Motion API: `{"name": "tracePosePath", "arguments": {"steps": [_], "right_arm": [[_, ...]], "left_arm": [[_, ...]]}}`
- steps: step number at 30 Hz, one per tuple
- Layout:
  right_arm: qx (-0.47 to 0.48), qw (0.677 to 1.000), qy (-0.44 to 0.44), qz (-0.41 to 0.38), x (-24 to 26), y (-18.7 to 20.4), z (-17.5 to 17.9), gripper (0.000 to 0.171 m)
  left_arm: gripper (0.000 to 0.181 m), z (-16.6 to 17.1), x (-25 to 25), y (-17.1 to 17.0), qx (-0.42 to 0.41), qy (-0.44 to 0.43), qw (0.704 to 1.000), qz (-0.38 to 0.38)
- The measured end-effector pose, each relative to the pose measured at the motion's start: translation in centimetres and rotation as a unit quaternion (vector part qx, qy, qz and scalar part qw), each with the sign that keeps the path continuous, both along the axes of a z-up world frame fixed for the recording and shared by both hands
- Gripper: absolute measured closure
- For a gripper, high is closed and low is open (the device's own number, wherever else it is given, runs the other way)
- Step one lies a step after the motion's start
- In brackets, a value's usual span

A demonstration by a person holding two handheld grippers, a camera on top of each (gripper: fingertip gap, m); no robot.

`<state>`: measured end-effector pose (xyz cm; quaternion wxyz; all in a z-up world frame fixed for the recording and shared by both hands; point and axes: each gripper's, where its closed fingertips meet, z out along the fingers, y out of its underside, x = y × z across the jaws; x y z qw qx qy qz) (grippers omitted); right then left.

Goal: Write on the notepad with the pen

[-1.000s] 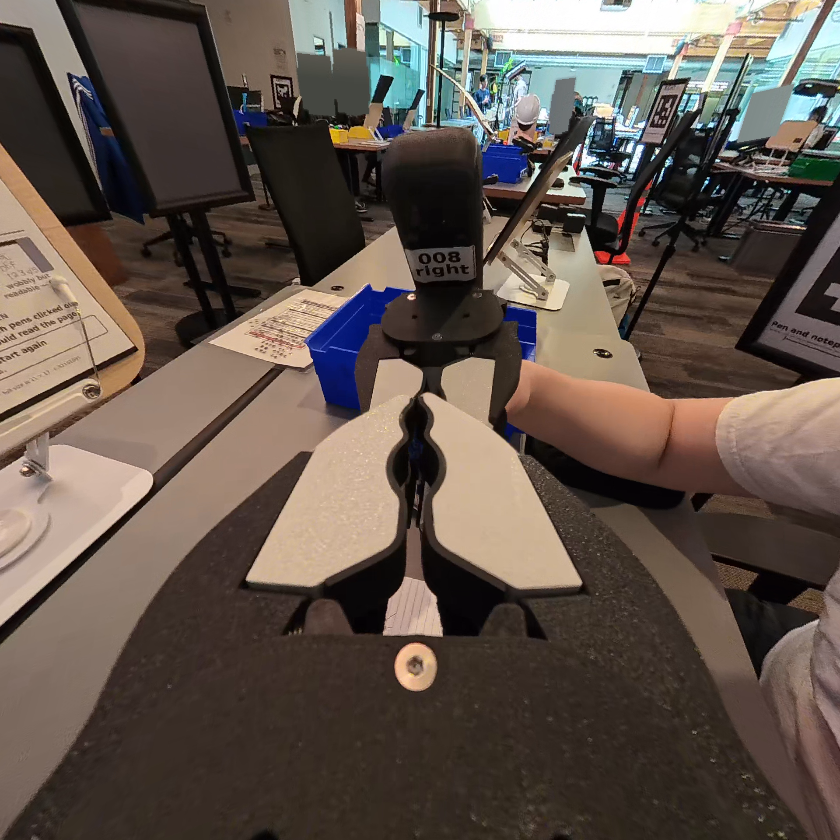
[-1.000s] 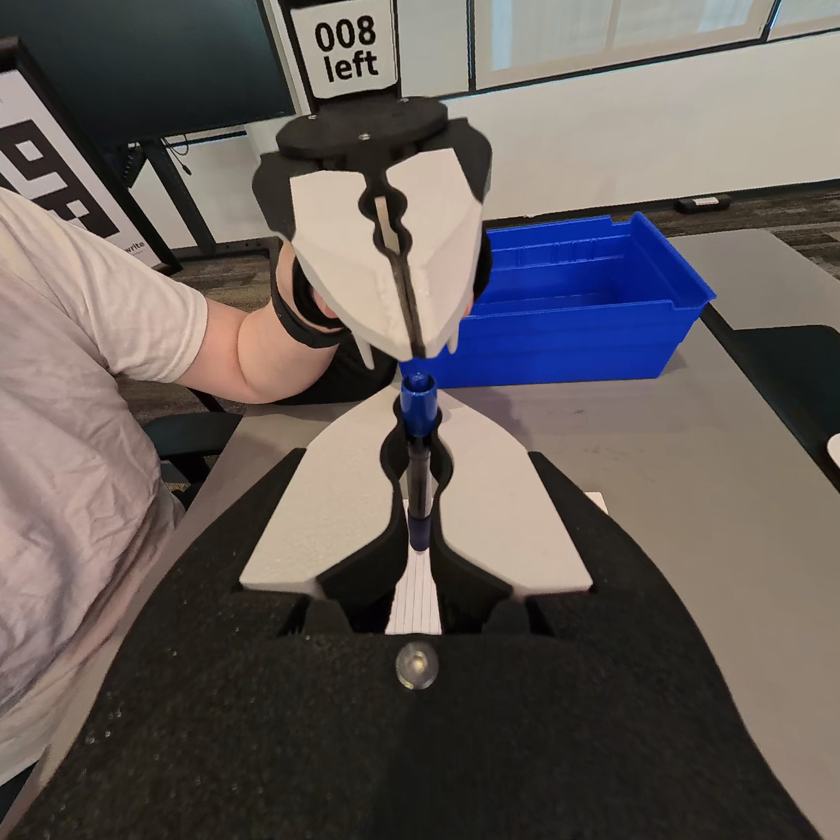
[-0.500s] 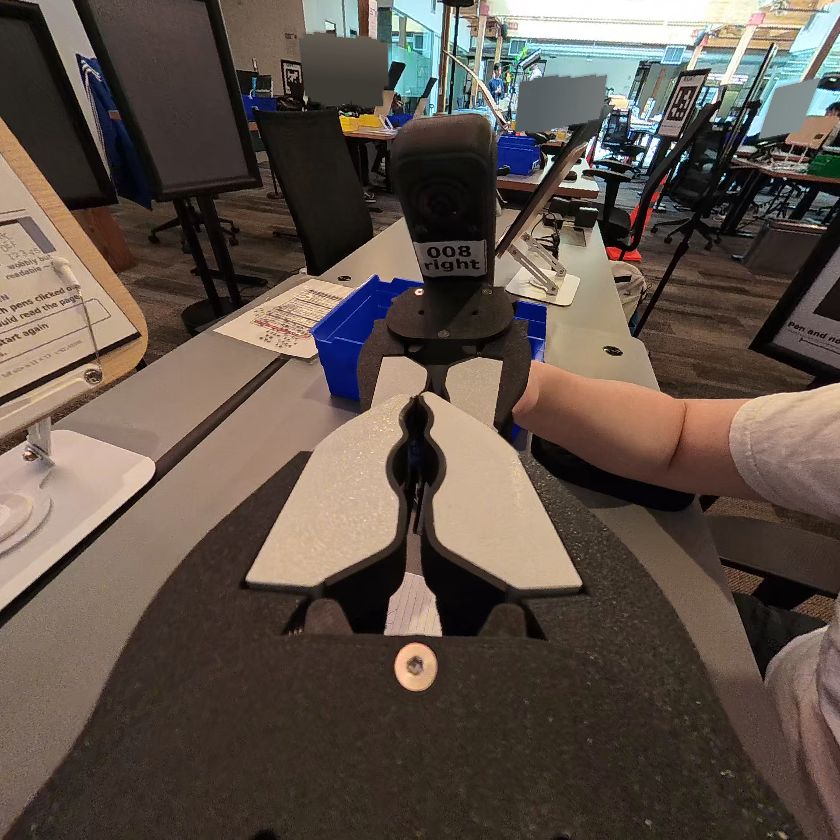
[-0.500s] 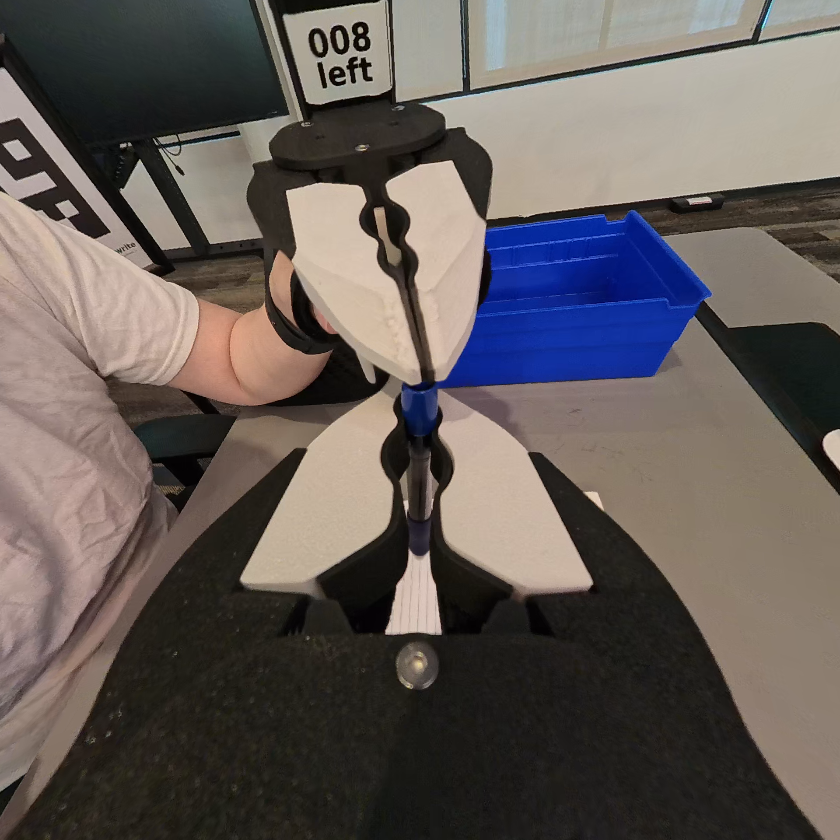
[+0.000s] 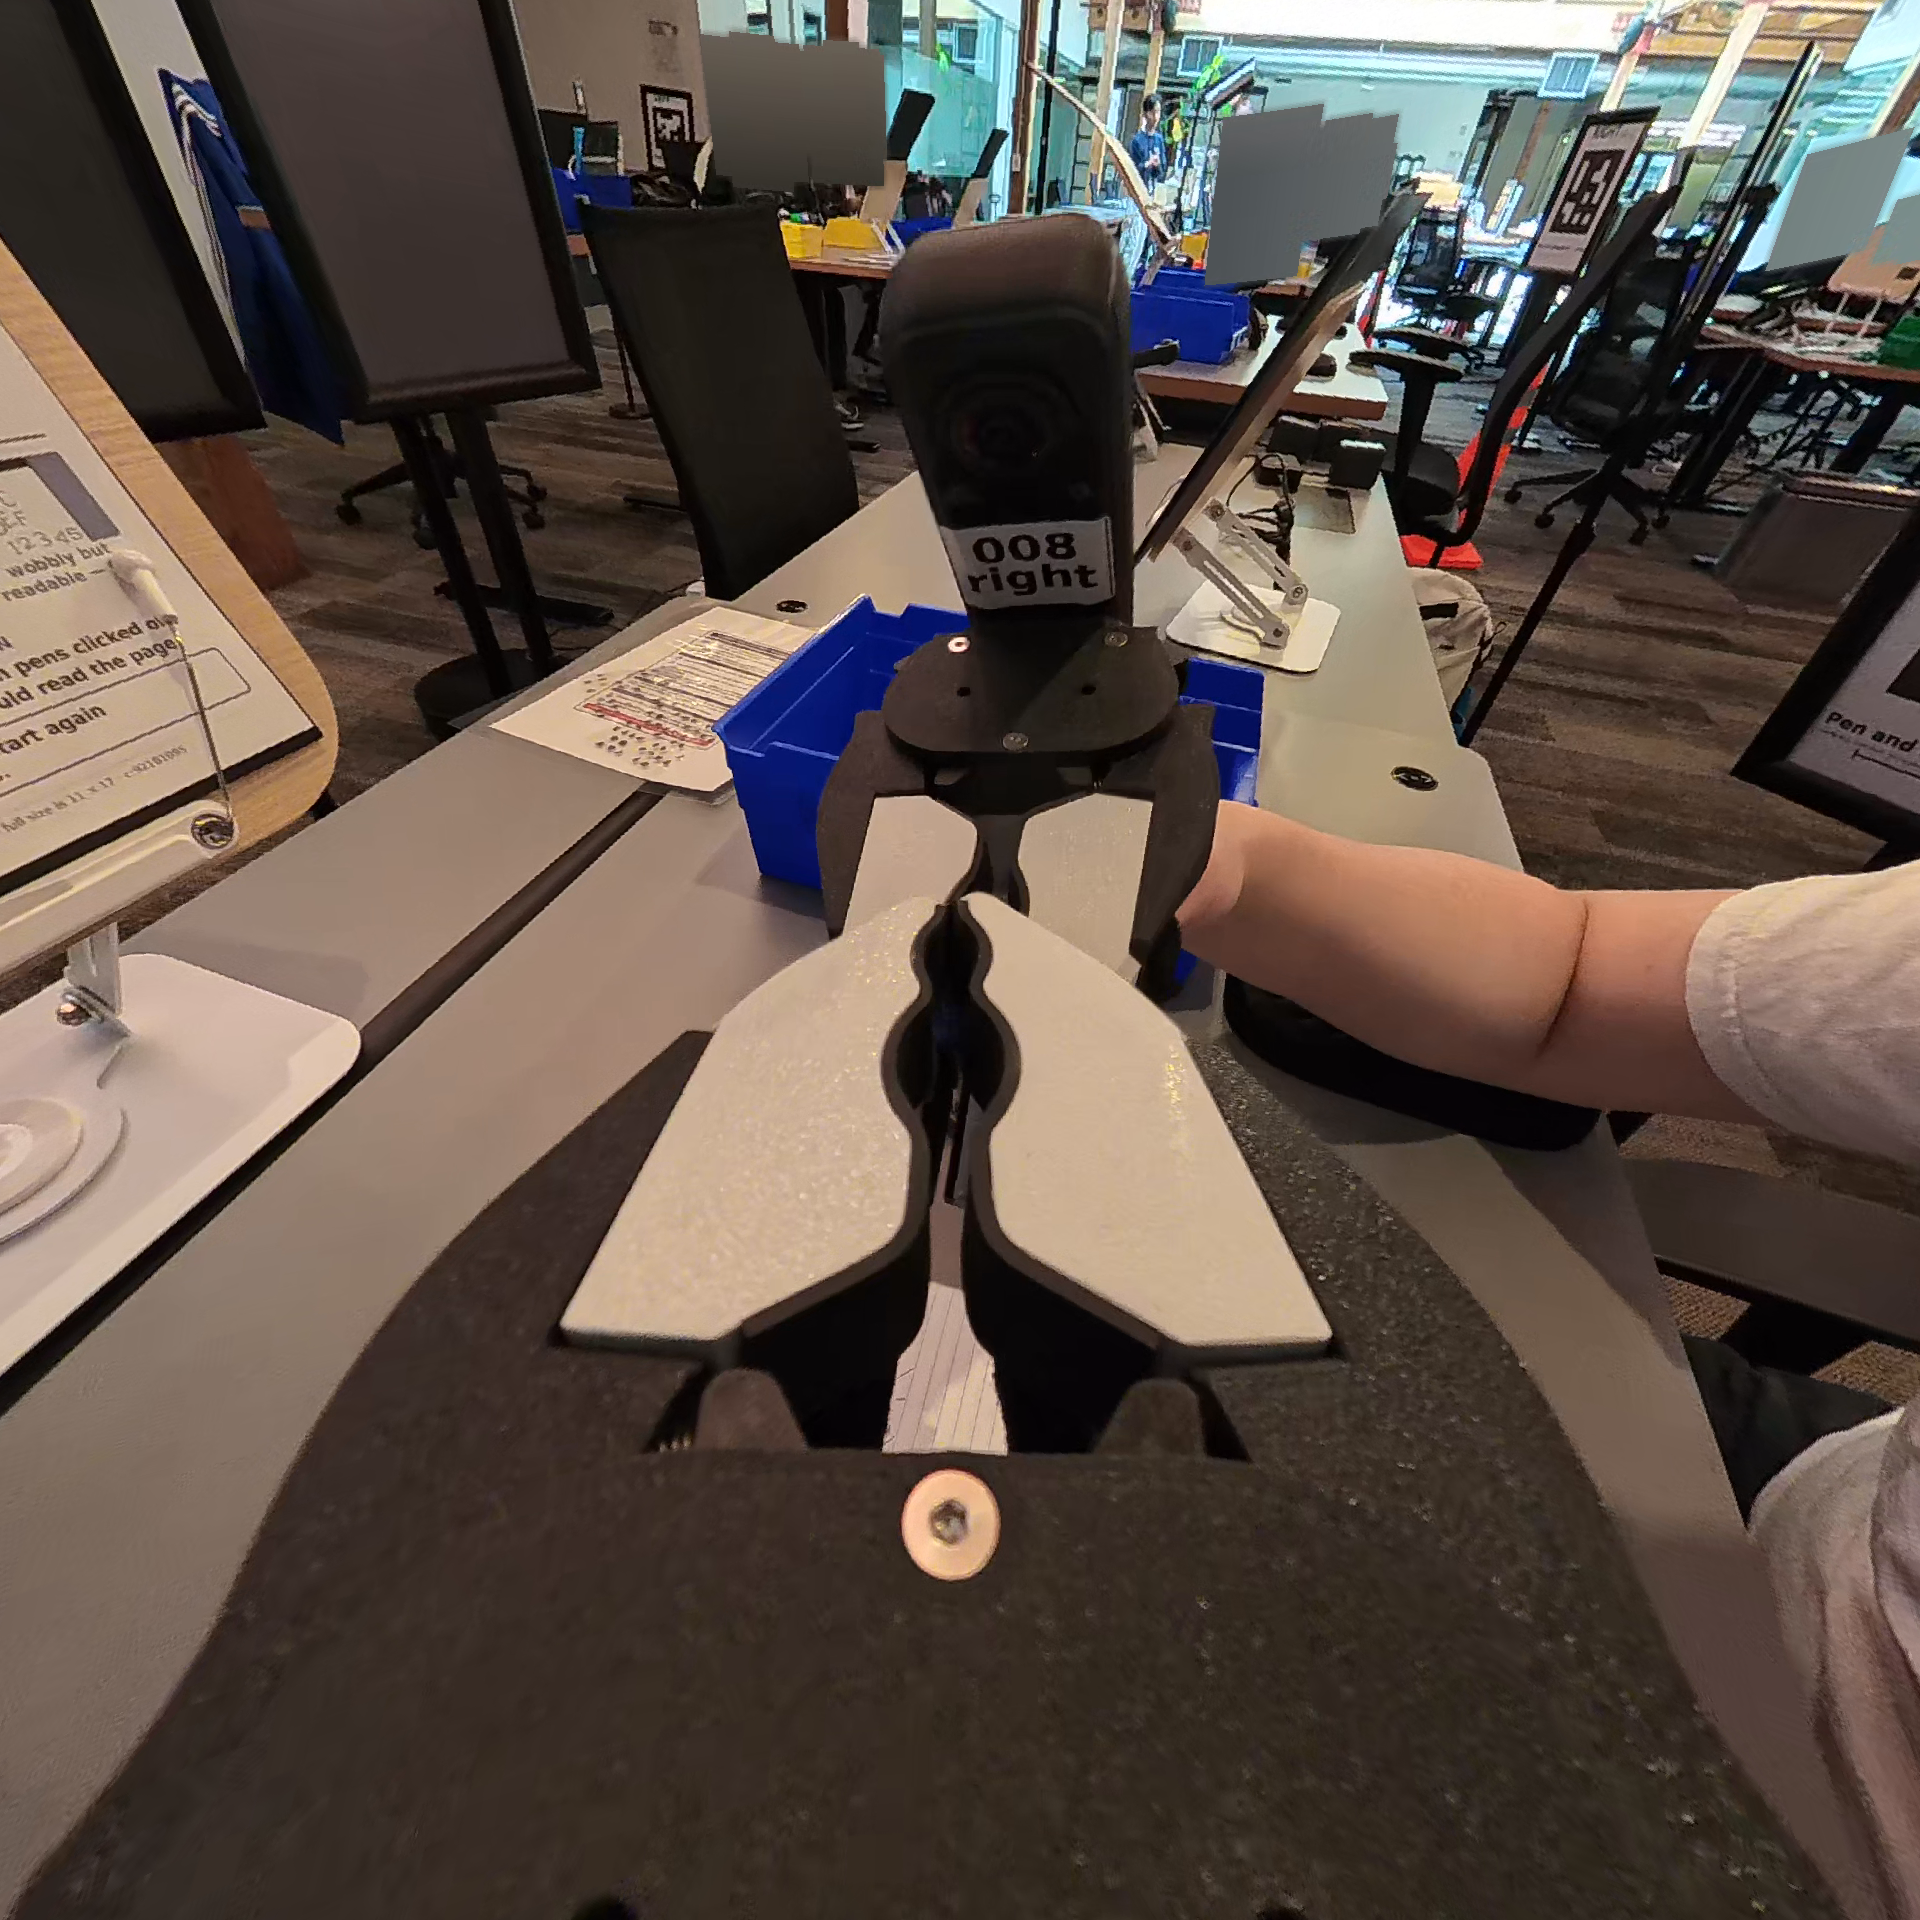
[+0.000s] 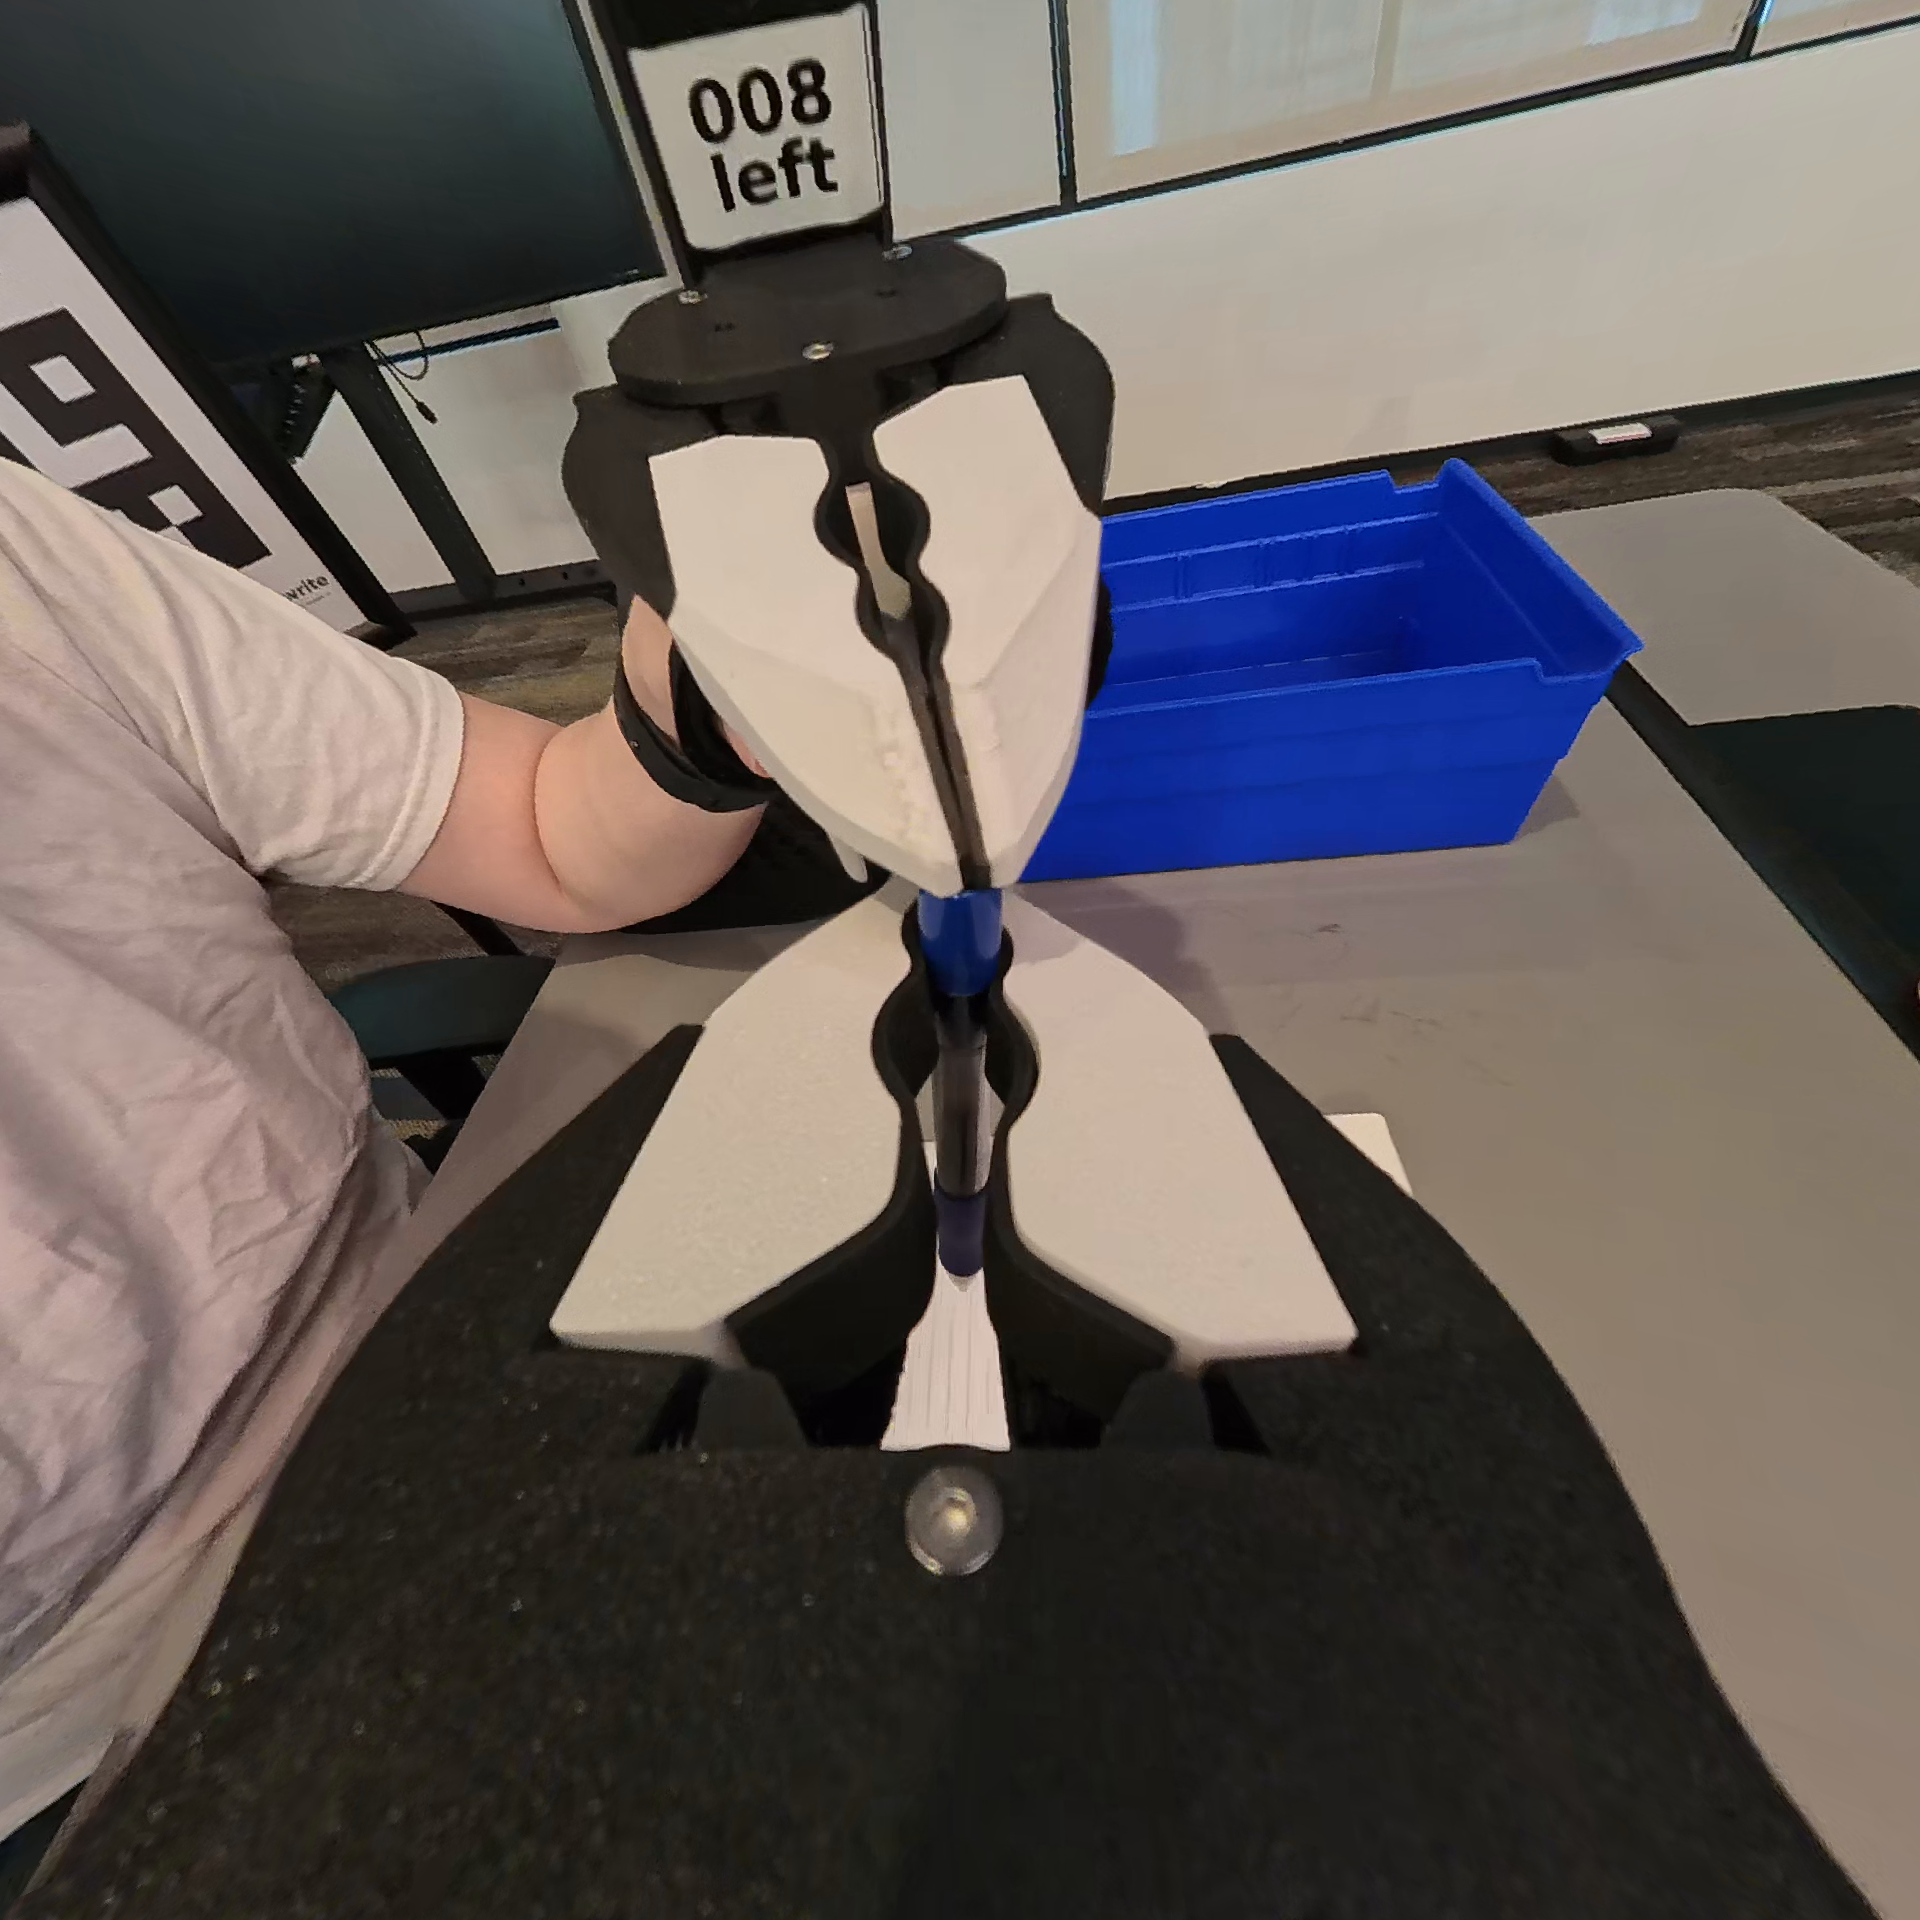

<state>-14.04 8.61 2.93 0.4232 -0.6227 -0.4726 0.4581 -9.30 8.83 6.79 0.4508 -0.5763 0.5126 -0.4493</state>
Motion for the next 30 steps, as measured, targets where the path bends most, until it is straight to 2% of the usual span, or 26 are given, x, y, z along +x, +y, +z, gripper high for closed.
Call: {"name": "tracePosePath", "arguments": {"steps": [4,9,12,14,17,21,25,30], "right_arm": [[-0.012,1.0,0.006,0.011,0.1,-0.2,0.2,0.167],[-0.016,1.0,-0.015,0.013,-0.3,-0.2,-0.7,0.167],[-0.052,0.999,-0.01,0.005,0.2,0.3,-0.9,0.167],[-0.095,0.994,-0.03,-0.035,1.4,1.8,-2.3,0.167],[-0.216,0.968,-0.053,-0.117,4.2,4.7,-6.0,0.167],[-0.352,0.915,0.019,-0.195,7.3,7.1,-9.9,0.167],[-0.372,0.894,-0.005,-0.249,8.6,6.7,-13.4,0.167],[-0.385,0.882,-0.005,-0.271,9.0,6.0,-14.7,0.166]], "left_arm": [[0.181,0.6,0.1,0.0,-0.025,-0.028,0.999,-0.004],[0.181,4.8,-1.7,-0.2,-0.013,-0.135,0.991,0.007],[0.181,6.0,-2.9,0.0,0.012,-0.139,0.99,0.027],[0.181,6.0,-3.3,0.1,0.013,-0.125,0.991,0.035],[0.181,5.4,-3.4,0.3,0.001,-0.099,0.994,0.037],[0.181,4.6,-3.2,0.3,-0.011,-0.072,0.997,0.035],[0.181,4.9,-3.3,-0.4,-0.02,-0.072,0.997,0.019],[0.181,5.3,-3.2,-1.7,-0.021,-0.071,0.997,-0.003]]}}
